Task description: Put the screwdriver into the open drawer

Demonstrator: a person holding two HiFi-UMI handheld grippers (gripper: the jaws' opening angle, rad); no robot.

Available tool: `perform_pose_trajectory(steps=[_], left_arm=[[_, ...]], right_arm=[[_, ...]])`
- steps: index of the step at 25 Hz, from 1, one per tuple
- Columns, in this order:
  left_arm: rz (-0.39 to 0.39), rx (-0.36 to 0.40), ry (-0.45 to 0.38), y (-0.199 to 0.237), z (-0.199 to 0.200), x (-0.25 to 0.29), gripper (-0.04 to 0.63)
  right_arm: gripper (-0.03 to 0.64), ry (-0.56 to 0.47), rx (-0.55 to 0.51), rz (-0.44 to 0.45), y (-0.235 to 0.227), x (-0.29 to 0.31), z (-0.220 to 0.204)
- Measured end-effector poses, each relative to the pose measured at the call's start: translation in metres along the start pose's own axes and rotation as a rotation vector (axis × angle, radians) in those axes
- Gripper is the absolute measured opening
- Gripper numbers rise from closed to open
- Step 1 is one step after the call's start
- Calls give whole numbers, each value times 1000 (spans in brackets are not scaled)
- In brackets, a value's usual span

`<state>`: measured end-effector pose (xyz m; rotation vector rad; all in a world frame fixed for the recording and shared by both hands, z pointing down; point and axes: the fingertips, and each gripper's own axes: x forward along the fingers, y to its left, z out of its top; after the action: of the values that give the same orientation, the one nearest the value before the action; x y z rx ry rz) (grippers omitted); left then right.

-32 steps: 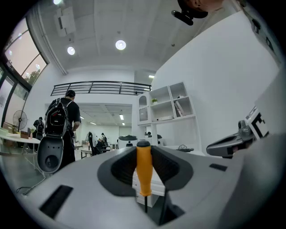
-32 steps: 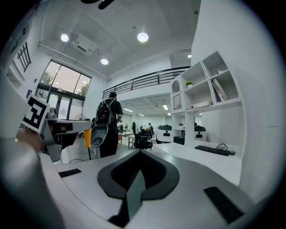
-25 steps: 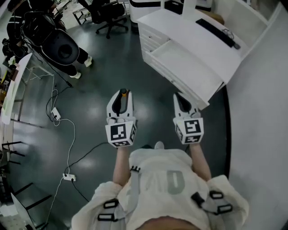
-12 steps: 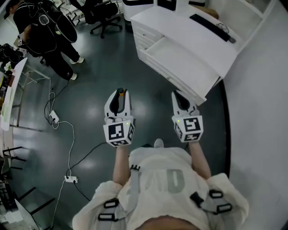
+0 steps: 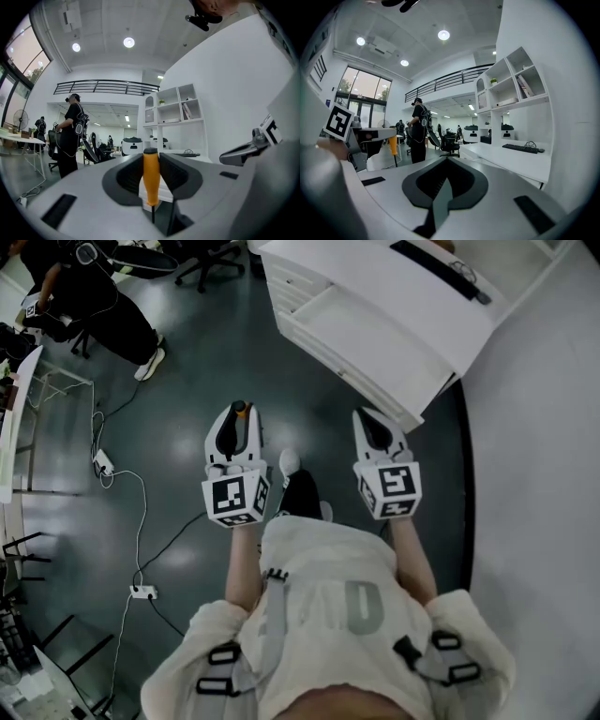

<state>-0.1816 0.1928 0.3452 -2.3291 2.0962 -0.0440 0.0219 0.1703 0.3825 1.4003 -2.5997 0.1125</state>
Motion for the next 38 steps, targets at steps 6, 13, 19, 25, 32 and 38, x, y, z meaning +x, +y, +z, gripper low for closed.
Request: perform_pose_trajectory(steps=[6, 13, 19, 25, 32, 38], left_arm=[[-18, 23, -34, -9, 13, 18, 109], [-52, 37, -38, -23, 20, 28, 109], [-74, 57, -75, -24, 37, 39, 109], [-97, 55, -94, -24, 38, 47, 109], [-129, 46, -109, -14, 37, 81, 109], [-141, 30, -80, 6, 25, 134, 109]], right_arm=[[5, 12, 17, -29, -23, -2, -14], [5, -6, 35, -39, -32, -3, -8], [5, -38, 56, -56, -38, -3, 0], [5, -53, 59, -69, -41, 3, 1], [5, -47, 43, -92, -49, 29, 7], [5, -22, 61, -104, -67, 78, 8]])
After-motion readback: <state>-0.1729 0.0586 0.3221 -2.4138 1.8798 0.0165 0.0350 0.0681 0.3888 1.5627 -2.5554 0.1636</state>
